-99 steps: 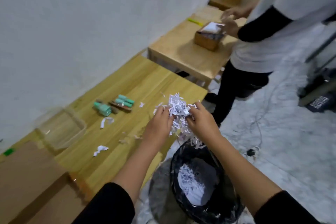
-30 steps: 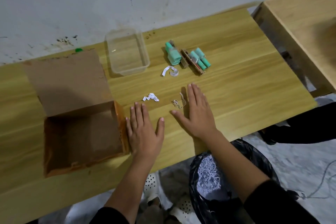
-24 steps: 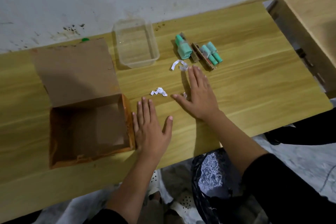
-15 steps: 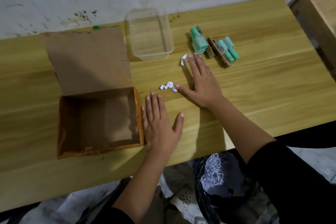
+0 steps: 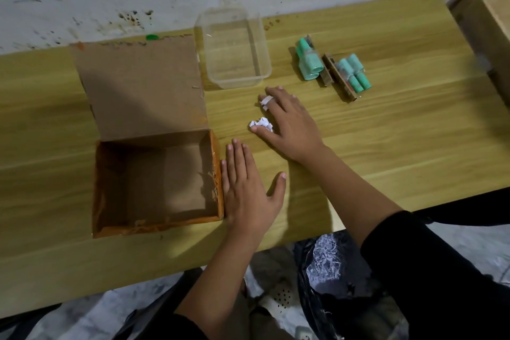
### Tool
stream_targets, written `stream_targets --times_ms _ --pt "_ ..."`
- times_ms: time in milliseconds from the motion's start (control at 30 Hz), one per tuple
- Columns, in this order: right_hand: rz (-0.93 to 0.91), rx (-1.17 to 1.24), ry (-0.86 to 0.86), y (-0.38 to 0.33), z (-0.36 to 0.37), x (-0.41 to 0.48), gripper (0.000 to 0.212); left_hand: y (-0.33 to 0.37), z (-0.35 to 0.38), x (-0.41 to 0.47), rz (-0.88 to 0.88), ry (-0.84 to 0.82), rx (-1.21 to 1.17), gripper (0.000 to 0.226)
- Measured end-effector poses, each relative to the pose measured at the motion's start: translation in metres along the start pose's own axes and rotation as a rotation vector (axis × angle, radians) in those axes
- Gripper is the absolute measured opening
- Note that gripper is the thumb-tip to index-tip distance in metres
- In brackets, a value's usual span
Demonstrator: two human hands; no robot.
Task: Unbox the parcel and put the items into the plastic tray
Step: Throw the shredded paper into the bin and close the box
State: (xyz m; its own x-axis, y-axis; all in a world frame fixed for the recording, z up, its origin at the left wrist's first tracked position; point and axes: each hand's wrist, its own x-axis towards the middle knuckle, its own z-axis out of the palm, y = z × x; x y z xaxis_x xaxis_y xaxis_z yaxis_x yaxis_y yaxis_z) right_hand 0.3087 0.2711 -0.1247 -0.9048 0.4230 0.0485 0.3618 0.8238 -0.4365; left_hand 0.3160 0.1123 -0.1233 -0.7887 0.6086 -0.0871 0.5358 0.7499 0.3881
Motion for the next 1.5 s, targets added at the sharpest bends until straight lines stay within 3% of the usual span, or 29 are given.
stream_targets --times_ms 133,300,633,767,900,1067,1267,1500 --pt "-0.032 0.129 0.137 -0.004 0.004 -0.008 0.037 0.0 -0.001 -0.001 0.007 -0.009 -0.002 0.09" --pt "-0.018 0.197 0.239 -0.002 0.008 -0.021 0.017 0.001 -0.001 0.0 0.007 -0.02 0.016 0.091" --pt "0.152 0.334 0.302 0.006 -0.005 -0.093 0.018 0.004 -0.002 -0.002 0.006 -0.004 0.019 0.094" --pt "0.256 0.341 0.325 0.011 -0.011 -0.137 0.02 0.01 -0.002 -0.006 0.015 -0.019 0.047 0.083" --pt "0.45 0.319 0.414 0.023 -0.025 -0.208 0.017 0.027 0.0 -0.016 0.088 -0.076 0.038 0.065" --pt "0.762 0.254 0.525 0.036 -0.038 -0.304 0.016 0.061 0.011 -0.035 0.287 -0.201 0.056 0.063" --pt "1.148 0.392 0.56 0.058 -0.024 -0.366 0.018 0.086 0.026 -0.054 0.39 -0.255 0.11 0.063" --pt "1.317 0.485 0.505 0.057 -0.022 -0.39 0.042 0.089 0.034 -0.065 0.434 -0.241 0.131 0.061"
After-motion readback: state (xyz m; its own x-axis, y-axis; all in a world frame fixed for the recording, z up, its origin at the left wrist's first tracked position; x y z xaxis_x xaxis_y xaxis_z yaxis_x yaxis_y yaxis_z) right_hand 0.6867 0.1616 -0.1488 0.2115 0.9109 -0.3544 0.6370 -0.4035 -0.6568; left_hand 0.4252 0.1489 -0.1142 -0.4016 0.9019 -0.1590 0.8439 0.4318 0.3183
